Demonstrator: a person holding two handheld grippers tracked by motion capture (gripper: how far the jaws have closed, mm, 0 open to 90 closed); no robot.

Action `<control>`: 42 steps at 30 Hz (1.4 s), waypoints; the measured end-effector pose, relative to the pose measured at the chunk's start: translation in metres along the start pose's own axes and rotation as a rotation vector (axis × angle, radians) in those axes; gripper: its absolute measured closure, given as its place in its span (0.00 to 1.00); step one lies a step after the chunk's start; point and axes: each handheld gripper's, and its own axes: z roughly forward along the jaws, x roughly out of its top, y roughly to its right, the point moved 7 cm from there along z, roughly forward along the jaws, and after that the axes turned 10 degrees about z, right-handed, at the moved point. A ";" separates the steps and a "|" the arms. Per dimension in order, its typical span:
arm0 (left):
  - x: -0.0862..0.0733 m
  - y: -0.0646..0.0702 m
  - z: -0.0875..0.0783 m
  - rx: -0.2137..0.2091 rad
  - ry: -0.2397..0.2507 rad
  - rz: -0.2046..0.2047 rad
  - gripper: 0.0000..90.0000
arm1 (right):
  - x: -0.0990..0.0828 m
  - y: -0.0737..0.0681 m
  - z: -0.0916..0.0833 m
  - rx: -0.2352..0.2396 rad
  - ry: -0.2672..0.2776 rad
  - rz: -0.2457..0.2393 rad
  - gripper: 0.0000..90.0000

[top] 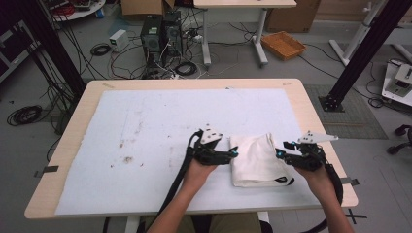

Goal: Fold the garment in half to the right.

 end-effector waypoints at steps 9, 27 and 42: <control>-0.036 -0.043 -0.039 0.079 -0.015 -0.031 0.30 | -0.044 -0.022 0.000 -0.054 -0.129 0.010 0.75; -0.057 -0.062 -0.072 0.100 -0.021 -0.042 0.30 | -0.041 -0.018 -0.022 -0.112 -0.102 -0.020 0.96; -0.062 -0.067 -0.081 0.107 -0.017 -0.059 0.30 | -0.015 -0.008 -0.034 -0.204 -0.020 0.024 0.63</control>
